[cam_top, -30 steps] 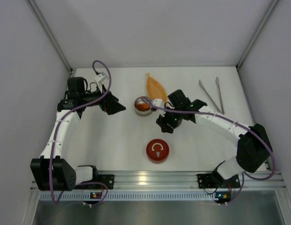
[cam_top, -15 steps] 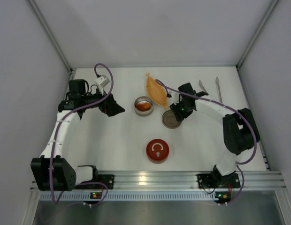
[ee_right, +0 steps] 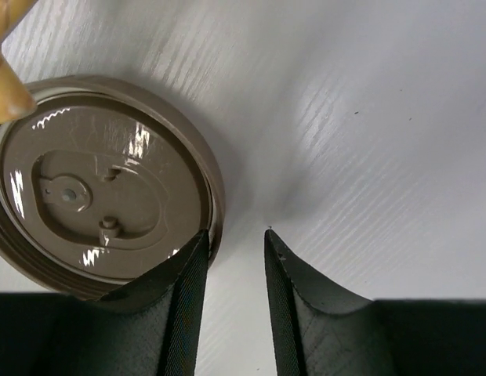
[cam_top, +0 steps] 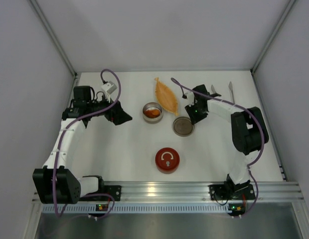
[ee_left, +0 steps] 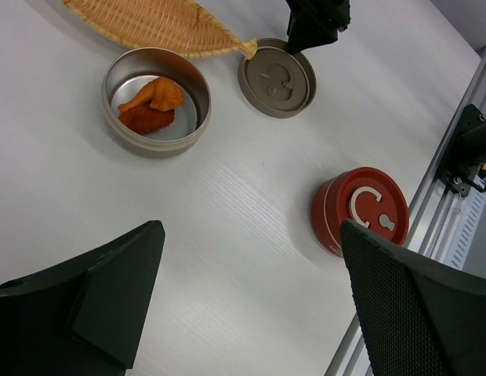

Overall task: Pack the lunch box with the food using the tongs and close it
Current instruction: Pick up the box lid from the center of the board.

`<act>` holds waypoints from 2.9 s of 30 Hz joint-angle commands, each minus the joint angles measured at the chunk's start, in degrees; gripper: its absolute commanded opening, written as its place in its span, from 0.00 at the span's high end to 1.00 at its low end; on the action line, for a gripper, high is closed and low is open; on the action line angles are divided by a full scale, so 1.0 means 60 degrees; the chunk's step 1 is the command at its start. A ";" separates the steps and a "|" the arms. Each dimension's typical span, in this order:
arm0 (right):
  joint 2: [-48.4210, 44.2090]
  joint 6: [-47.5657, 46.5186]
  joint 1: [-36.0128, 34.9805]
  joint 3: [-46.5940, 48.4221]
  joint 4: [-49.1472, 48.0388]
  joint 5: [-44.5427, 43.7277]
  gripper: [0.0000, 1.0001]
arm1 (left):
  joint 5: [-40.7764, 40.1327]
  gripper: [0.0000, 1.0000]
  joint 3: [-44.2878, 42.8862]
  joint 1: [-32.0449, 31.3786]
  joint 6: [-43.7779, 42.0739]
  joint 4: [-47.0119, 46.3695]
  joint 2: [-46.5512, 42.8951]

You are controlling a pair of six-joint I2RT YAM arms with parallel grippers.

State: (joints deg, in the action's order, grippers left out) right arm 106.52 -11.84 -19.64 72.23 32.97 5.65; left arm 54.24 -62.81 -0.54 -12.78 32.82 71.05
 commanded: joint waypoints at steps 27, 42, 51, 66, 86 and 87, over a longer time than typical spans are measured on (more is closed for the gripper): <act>-0.4595 -0.8055 0.0124 0.1513 0.2226 0.5925 1.00 | 0.2283 0.02 0.0199 -0.0217 0.1184 -0.0588 0.0025; -0.9331 -1.1259 -0.1150 -0.2620 -0.2332 0.5508 1.00 | 0.0997 0.02 0.0039 -0.3189 0.6422 -0.5251 -0.0079; -0.8598 -0.9747 -0.2322 -0.1871 -0.2242 0.3338 1.00 | -0.1859 0.02 -0.1822 -0.5359 0.3800 -0.2614 0.1078; -0.8290 -0.8224 -0.3538 -0.1666 -0.3268 0.1287 1.00 | -0.3107 0.38 -0.2394 -0.6854 0.2745 -0.2086 0.2075; -0.6082 0.0752 0.1676 0.0969 0.2603 0.6260 0.01 | -0.9299 1.00 0.1950 -0.8299 -0.8093 -0.3617 -0.2653; -0.5701 0.1018 0.1662 0.1086 0.2794 0.7411 0.04 | -0.9506 1.00 0.2638 -0.8536 -0.9023 -0.4320 -0.2903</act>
State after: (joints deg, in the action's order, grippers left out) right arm 65.41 -17.41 -10.39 76.01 38.89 31.94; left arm 7.46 -57.36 -47.83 -42.54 19.49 55.53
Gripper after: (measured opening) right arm 0.972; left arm 0.295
